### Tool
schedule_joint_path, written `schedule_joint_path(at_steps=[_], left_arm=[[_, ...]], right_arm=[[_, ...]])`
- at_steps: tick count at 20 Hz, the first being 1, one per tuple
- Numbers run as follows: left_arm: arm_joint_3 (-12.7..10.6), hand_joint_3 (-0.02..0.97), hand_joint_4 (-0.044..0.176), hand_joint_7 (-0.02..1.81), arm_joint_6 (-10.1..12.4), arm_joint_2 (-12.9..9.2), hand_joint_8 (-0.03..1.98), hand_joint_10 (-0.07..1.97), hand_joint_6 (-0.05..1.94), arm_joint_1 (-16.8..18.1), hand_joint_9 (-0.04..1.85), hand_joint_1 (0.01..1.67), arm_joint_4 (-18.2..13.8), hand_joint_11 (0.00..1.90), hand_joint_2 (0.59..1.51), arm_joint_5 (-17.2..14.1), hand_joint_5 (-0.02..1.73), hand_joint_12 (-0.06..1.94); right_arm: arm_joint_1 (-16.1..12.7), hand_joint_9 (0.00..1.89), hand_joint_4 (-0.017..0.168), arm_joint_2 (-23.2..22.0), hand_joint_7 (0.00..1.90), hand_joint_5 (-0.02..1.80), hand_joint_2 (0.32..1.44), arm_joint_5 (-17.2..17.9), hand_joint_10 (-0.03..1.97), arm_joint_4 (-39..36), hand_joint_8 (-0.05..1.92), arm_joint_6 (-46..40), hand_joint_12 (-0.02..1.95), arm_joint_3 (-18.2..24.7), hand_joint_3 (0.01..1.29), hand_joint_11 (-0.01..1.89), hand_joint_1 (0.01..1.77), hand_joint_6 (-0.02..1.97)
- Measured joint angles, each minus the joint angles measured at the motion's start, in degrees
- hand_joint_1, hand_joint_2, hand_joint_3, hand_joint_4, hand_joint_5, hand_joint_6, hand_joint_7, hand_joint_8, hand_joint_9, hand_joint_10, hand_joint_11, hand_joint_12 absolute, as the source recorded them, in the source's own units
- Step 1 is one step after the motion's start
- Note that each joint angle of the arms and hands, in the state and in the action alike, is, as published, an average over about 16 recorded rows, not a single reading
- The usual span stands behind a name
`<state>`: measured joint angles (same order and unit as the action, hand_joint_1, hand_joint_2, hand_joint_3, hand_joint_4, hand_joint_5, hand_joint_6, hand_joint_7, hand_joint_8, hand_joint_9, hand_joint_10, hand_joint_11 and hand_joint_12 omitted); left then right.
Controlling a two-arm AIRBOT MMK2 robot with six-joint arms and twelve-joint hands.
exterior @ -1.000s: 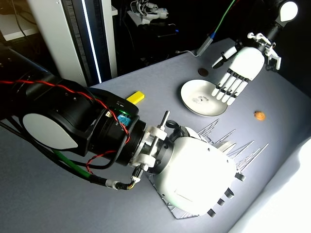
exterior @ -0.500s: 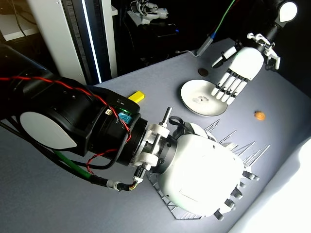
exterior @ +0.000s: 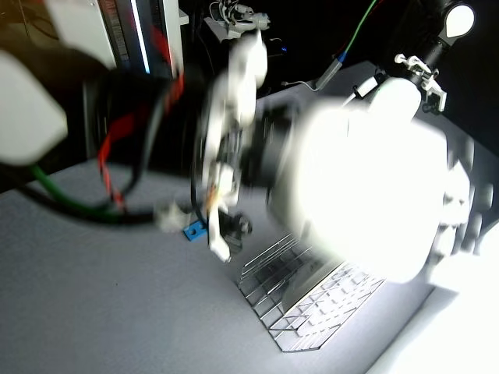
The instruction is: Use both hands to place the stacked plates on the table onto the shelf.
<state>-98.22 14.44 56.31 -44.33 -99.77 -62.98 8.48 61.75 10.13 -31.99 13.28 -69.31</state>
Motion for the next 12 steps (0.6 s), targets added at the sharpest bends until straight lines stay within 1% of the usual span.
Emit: schedule_joint_path(at_steps=[3,7,9,12], left_arm=[[-0.1,0.021,-0.002,0.02,0.7,0.1,0.0,0.0,0.0,-1.2,0.02,0.01,0.3,0.01,1.23,0.2,0.04,-0.03],[-0.2,0.021,-0.003,0.02,1.6,0.1,0.0,-0.01,0.0,-2.5,0.02,0.01,0.5,0.01,1.226,0.5,0.03,-0.03],[-0.2,0.021,-0.003,0.02,1.9,0.2,0.0,-0.01,0.0,-3.0,0.02,0.01,0.6,0.01,1.226,0.7,0.03,-0.03],[-0.3,0.021,-0.004,0.02,2.3,0.3,0.0,-0.01,0.0,-3.6,0.02,0.01,0.6,0.01,1.228,0.8,0.02,-0.03]], right_arm=[[-0.4,0.25,0.002,-1.8,0.24,0.2,0.91,-0.7,0.0,-4.6,0.0,4.4,0.37,5.0,0.01,0.13,1.12,0.03],[1.1,0.05,0.004,-2.6,0.05,0.04,0.86,-2.2,0.0,-7.2,0.0,11.5,0.1,10.5,0.01,0.03,1.14,0.03],[2.6,0.02,0.005,-2.3,0.02,0.02,0.85,-2.8,0.0,-6.1,0.0,16.2,0.02,12.4,0.01,0.02,1.14,0.03],[5.4,0.02,0.006,-0.8,0.02,0.02,0.84,-2.8,0.0,-2.1,0.0,23.8,0.01,14.0,0.01,0.03,1.13,0.03]])
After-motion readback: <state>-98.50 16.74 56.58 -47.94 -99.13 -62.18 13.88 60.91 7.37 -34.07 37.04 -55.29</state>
